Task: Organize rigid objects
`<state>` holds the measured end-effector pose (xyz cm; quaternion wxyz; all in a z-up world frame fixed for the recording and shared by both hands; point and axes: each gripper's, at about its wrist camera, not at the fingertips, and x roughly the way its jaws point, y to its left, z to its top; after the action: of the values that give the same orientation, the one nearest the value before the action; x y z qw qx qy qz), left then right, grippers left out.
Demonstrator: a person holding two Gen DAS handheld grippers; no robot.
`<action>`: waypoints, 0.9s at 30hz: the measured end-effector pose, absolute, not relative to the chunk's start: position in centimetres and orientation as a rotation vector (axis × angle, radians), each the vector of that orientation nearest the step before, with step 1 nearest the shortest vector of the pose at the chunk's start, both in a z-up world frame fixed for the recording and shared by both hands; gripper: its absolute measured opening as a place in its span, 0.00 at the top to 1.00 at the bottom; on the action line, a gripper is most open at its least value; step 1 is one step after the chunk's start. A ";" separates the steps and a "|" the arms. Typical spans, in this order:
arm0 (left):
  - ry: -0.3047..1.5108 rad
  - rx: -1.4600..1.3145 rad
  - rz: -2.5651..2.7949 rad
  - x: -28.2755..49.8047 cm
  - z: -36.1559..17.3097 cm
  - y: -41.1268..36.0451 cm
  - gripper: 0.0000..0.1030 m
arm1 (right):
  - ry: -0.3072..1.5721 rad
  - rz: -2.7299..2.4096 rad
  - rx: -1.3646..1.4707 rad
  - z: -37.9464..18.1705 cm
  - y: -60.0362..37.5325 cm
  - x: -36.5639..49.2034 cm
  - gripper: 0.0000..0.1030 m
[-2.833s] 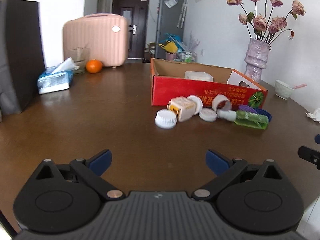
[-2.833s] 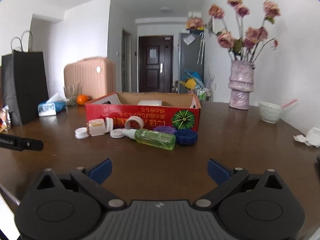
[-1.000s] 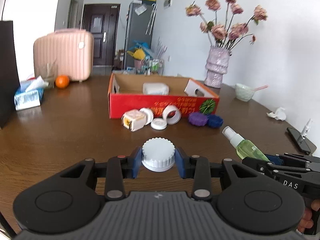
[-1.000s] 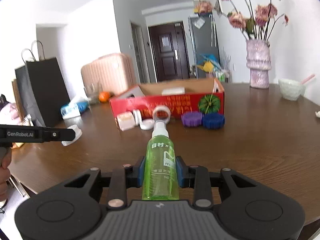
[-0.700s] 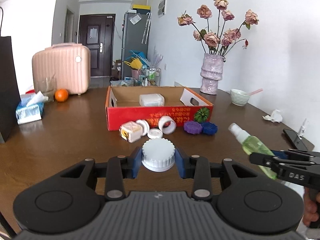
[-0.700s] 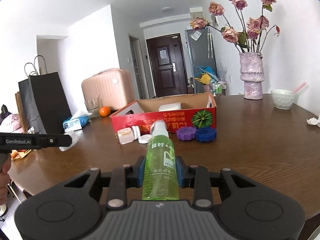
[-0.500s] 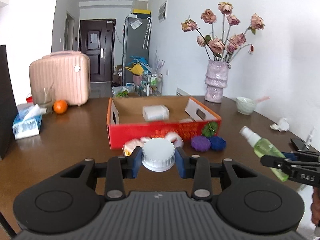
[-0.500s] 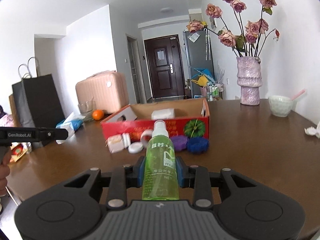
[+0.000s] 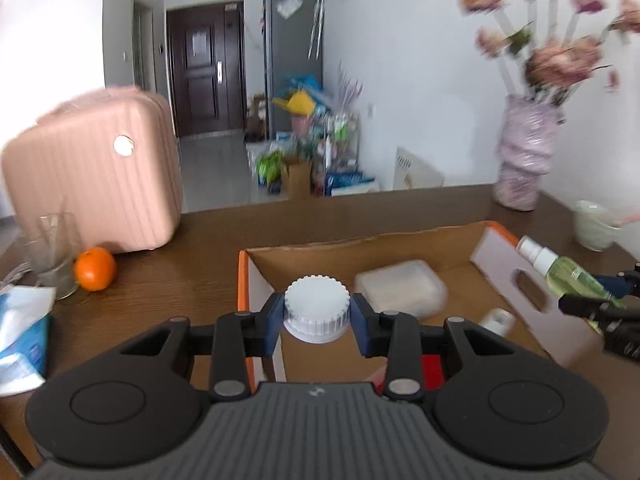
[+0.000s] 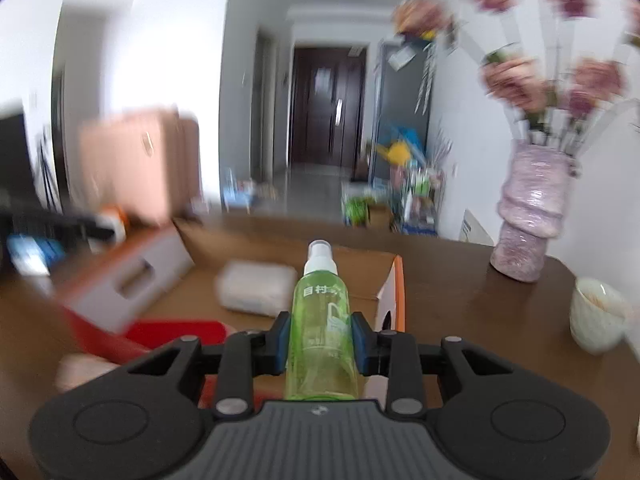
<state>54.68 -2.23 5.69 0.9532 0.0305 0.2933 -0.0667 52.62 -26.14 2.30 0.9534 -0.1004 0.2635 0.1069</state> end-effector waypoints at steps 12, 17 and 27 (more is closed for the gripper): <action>0.698 0.195 -0.149 63.3 0.7 -3.5 0.59 | 0.710 0.141 -0.566 -2.4 -20.7 62.9 0.43; 0.713 0.146 -0.176 63.3 1.1 -2.8 0.42 | 0.710 0.180 -0.522 -1.5 -21.2 62.6 0.31; 0.602 0.116 -0.148 54.6 9.5 -0.7 0.24 | 0.591 0.225 -0.423 7.6 -24.1 54.3 0.18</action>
<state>54.58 -0.67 9.54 0.9507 0.0572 0.2961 -0.0729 54.32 -24.14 7.60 0.9285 -0.2063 0.2885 0.1097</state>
